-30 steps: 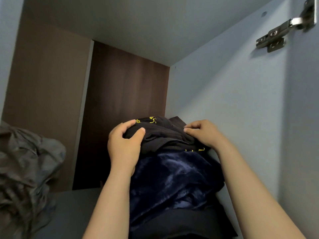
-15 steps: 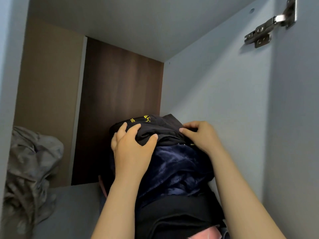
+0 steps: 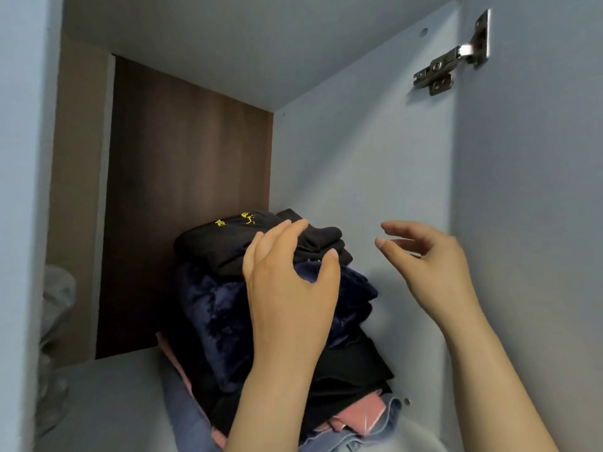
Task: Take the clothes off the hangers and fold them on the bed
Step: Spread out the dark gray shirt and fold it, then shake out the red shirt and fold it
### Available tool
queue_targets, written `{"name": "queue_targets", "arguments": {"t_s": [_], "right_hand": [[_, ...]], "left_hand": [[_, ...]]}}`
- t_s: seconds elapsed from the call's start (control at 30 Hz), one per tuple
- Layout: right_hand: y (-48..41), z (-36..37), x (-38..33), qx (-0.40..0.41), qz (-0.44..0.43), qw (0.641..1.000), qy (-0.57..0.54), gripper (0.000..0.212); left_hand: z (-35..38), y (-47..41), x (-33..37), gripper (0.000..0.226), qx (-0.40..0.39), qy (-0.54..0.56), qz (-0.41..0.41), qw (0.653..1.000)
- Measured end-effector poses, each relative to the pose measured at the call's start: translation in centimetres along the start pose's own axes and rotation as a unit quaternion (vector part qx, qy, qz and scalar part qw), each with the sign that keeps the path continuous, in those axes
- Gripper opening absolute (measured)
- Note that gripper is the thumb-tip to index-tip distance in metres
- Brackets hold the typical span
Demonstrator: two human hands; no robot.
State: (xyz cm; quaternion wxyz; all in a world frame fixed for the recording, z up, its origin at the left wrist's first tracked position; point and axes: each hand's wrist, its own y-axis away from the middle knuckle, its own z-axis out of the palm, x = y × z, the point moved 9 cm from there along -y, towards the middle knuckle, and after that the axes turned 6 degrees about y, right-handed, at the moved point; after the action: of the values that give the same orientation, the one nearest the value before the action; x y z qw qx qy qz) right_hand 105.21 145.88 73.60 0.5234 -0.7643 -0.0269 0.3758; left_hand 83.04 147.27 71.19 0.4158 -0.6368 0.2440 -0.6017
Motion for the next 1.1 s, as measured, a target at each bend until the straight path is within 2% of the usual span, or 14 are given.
{"name": "queue_targets", "arguments": {"t_s": [0.17, 0.27, 0.37, 0.6, 0.8, 0.93, 1.1], "right_hand": [[3.6, -5.9, -5.0, 0.108, -0.030, 0.992, 0.054, 0.020], [6.8, -10.0, -9.5, 0.187, -0.073, 0.972, 0.121, 0.020], [9.9, -13.4, -13.2, 0.223, -0.093, 0.956, 0.168, 0.019], [13.9, -17.8, -19.5, 0.237, -0.086, 0.930, 0.267, 0.020], [16.5, -21.0, -23.8, 0.244, -0.094, 0.908, 0.329, 0.021], [18.5, -23.6, -26.3, 0.251, -0.099, 0.891, 0.365, 0.021], [21.4, -26.6, -29.0, 0.264, -0.080, 0.863, 0.424, 0.021]], "left_hand": [[1.3, 1.7, 2.9, 0.048, -0.042, 0.118, -0.026, 0.992], [1.6, 3.2, 5.1, 0.045, -0.074, 0.182, -0.026, 0.980], [0.9, 4.6, 6.9, 0.042, -0.096, 0.227, -0.013, 0.969], [-0.3, 6.9, 11.1, 0.036, -0.160, 0.334, -0.024, 0.929], [-0.5, 8.7, 15.9, 0.033, -0.183, 0.414, -0.010, 0.891], [0.4, 11.1, 19.2, 0.030, -0.220, 0.480, -0.019, 0.849], [0.8, 14.1, 22.9, 0.028, -0.255, 0.573, -0.048, 0.778]]}}
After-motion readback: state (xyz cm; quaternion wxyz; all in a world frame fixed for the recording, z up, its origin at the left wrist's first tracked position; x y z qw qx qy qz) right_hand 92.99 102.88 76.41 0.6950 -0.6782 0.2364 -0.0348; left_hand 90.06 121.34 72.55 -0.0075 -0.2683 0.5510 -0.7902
